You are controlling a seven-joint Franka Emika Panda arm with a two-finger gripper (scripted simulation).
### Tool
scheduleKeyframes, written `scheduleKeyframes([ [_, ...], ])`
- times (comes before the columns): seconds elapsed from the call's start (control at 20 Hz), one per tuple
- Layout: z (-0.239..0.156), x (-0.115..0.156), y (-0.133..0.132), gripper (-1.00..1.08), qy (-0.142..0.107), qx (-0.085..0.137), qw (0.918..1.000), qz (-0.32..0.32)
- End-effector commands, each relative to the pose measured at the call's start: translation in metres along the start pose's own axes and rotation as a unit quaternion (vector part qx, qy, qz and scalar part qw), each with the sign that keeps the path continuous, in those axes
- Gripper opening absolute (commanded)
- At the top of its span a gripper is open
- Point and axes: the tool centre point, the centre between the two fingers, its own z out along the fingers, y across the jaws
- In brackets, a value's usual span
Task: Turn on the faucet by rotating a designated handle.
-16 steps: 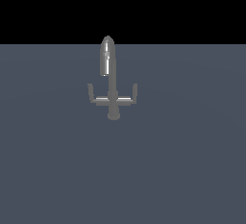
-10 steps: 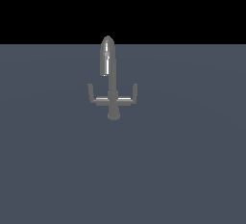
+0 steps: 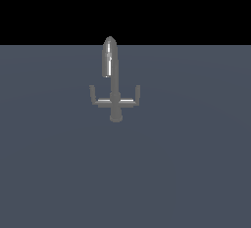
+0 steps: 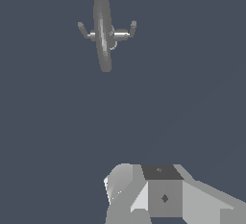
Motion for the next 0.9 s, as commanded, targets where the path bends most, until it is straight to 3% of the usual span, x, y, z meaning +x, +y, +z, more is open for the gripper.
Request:
scheduleKeyframes([
  [0.0, 0.0, 0.001, 0.0, -1.0, -0.002, -0.003, 1.0, -0.006],
  [0.5, 0.004, 0.014, 0.003, -1.0, -0.03, -0.043, 0.9957, -0.077],
  [0.85, 0.008, 0.031, 0.006, -1.0, -0.072, -0.088, 0.9793, -0.168],
])
